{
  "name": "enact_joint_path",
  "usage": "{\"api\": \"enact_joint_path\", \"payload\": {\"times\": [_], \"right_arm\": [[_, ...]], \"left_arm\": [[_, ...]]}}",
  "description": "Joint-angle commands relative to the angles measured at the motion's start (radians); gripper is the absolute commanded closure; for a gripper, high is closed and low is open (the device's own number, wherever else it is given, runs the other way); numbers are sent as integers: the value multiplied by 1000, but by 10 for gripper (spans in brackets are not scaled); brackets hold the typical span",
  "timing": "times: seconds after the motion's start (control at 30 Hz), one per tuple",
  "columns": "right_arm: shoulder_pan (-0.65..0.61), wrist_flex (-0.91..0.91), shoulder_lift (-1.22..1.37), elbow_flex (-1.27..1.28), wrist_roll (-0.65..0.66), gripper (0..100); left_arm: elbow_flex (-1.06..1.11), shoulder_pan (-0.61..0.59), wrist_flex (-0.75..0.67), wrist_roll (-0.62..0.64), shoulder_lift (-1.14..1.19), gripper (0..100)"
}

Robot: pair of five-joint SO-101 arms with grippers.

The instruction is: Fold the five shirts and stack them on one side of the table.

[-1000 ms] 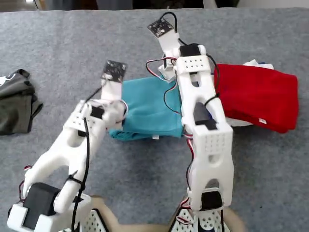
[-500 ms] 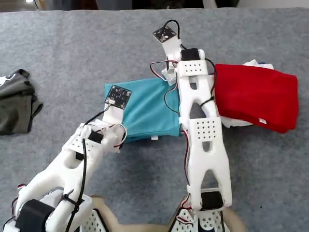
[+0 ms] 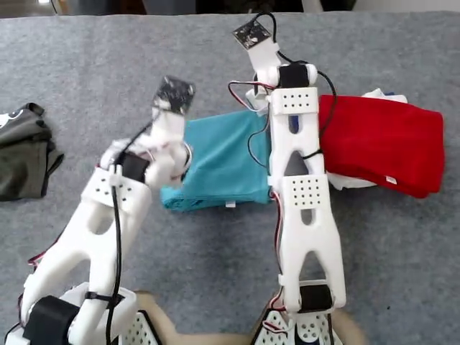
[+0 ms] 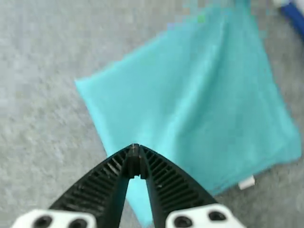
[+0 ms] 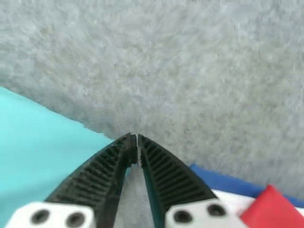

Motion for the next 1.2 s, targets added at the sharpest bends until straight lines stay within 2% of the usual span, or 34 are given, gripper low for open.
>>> {"api": "enact_joint_path", "payload": {"times": [0.0,0.13,0.4,0.53,0.63,0.73,0.93,1.17], "right_arm": [[23,44,-56,-44,-2,984],[23,71,-85,-44,-5,984],[17,57,-111,-44,-6,984],[12,57,-111,-44,-8,976],[-6,86,-111,-44,-8,888],[-26,117,-111,-44,-8,809],[-48,114,-113,-44,-8,810],[-46,106,-222,-44,-8,811]], "left_arm": [[-114,-35,2,-2,-3,971],[-91,-68,-72,-2,14,970],[-58,-87,-198,-2,190,971],[-67,-150,-338,0,305,971],[-67,-199,-460,11,416,971],[-99,-236,-534,86,531,971],[-231,-254,-539,140,727,972],[-282,-252,-523,133,769,972]]}}
